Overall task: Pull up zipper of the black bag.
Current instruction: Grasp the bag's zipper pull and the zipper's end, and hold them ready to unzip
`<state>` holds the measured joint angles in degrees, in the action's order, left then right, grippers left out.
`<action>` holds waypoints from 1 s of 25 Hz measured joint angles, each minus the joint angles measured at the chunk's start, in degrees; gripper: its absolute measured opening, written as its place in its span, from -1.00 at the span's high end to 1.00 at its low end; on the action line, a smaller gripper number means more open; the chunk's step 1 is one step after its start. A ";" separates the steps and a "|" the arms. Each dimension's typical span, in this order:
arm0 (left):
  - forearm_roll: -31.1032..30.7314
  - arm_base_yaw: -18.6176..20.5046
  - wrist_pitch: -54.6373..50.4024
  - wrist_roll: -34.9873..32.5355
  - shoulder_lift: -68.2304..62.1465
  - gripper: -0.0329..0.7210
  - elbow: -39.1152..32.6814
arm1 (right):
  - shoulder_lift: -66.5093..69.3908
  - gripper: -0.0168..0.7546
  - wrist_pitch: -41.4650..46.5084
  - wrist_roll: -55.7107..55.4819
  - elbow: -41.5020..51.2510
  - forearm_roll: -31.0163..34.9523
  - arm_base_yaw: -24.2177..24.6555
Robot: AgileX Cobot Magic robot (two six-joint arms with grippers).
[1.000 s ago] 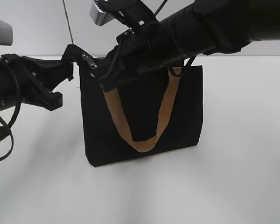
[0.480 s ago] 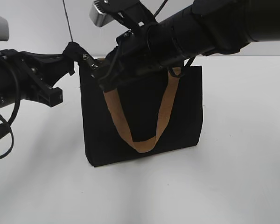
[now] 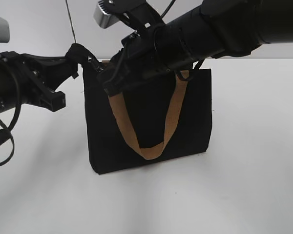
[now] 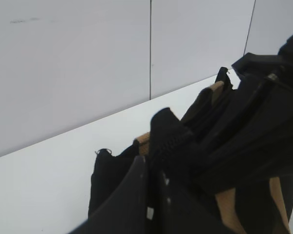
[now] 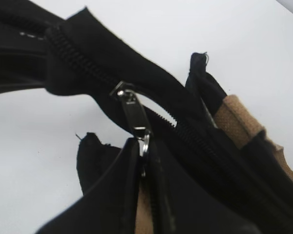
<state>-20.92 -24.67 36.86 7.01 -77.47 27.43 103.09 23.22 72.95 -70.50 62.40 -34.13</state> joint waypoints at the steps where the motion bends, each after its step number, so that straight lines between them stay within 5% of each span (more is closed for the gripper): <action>1: 0.00 0.00 0.00 0.00 0.00 0.93 0.00 | 0.00 0.81 0.00 0.00 0.00 0.00 0.00; 25: 0.04 0.00 -1.27 0.00 0.00 0.93 0.00 | -0.24 0.87 -0.59 0.00 0.00 0.00 0.00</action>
<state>-20.88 -24.67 35.60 7.01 -77.47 27.43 102.85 22.63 72.95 -70.50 62.40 -34.13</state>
